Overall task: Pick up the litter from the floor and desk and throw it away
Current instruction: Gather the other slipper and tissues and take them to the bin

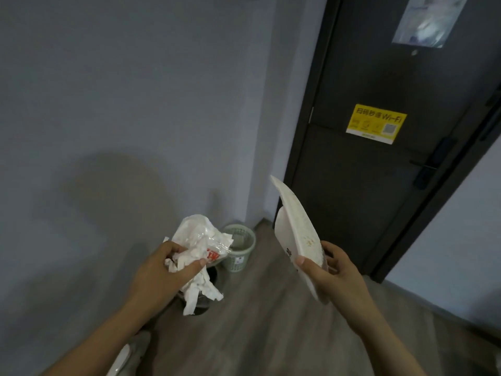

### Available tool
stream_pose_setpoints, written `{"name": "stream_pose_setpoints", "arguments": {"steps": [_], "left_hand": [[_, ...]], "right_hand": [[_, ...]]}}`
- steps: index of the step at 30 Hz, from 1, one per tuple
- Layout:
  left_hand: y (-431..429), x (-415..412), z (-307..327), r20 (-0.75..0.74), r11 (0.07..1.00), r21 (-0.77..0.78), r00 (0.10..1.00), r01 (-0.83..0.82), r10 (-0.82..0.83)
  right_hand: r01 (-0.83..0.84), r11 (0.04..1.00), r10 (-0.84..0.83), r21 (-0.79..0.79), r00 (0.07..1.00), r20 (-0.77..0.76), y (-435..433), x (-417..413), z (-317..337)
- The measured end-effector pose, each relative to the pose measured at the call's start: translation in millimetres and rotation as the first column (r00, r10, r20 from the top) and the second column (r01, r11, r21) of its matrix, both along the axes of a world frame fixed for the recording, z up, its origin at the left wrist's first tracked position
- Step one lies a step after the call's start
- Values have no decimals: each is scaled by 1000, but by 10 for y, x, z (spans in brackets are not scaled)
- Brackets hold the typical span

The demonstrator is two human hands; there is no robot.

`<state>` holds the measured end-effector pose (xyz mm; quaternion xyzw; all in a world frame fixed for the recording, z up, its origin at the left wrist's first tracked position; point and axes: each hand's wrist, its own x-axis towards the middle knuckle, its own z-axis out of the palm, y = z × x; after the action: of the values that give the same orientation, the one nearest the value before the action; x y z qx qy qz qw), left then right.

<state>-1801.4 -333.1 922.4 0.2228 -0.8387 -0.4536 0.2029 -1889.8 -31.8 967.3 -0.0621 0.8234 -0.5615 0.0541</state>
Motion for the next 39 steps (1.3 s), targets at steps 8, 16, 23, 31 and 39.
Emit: {"name": "stream_pose_setpoints", "arguments": {"steps": [8, 16, 23, 31, 39], "left_hand": [[-473, -1152, -528, 79, 998, 48, 996, -47, 44], [-1111, -2277, -878, 233, 986, 147, 972, -79, 43], [-1483, -2877, -1084, 332, 986, 114, 940, -119, 75], [-1666, -3389, -1410, 416, 954, 62, 876, -294, 243], [-1533, -4011, -1565, 463, 875, 28, 782, -483, 416]], "right_hand": [[-31, 997, 22, 71, 992, 124, -547, -1239, -455], [-25, 986, -30, 165, 946, 323, -1349, -2469, -762], [-54, 979, -23, 197, 929, 368, -1815, -3151, -1079], [-249, 955, 153, 161, 878, 454, -2114, -4147, -1418], [-479, 857, 327, 191, 791, 517, -2313, -5260, -1662]]}}
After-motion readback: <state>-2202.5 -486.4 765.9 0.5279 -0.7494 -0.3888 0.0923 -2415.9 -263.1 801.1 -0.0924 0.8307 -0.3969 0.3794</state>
